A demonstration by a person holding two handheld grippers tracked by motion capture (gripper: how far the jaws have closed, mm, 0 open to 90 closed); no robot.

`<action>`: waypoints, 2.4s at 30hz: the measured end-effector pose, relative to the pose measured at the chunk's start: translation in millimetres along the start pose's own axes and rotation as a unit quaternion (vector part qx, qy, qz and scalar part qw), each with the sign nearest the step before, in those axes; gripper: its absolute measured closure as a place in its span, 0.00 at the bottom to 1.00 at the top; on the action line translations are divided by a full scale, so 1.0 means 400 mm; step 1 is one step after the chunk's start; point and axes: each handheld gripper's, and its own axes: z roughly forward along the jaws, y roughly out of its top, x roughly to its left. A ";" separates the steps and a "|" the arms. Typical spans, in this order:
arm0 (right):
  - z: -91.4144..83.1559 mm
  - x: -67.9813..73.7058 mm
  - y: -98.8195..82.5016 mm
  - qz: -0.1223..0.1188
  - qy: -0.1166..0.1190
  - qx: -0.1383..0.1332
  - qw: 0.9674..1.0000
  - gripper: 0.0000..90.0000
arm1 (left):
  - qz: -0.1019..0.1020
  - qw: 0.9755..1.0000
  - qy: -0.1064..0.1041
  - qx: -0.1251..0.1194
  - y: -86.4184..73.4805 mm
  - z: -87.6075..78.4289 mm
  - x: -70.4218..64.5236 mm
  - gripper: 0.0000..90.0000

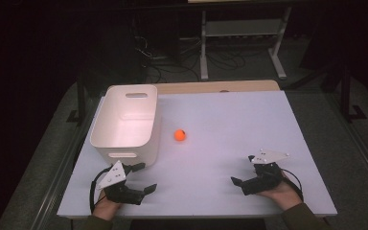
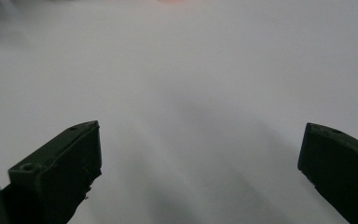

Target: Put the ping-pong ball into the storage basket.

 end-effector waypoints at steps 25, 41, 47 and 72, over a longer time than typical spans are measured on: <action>0.003 -0.002 0.023 -0.001 -0.002 -0.005 1.000 0.00 | 0.001 1.000 -0.001 -0.005 -0.001 -0.001 0.000 0.16; 0.017 -0.004 0.049 -0.002 0.001 -0.012 1.000 0.00 | 0.002 1.000 -0.002 -0.009 -0.002 -0.004 0.001 0.16; 0.029 -0.002 0.059 -0.001 0.006 -0.010 1.000 0.00 | -0.002 1.000 -0.003 -0.005 -0.001 -0.001 0.001 0.16; 0.059 0.000 0.089 0.000 0.013 -0.004 1.000 0.00 | 0.000 1.000 -0.004 -0.008 -0.001 -0.003 0.002 0.16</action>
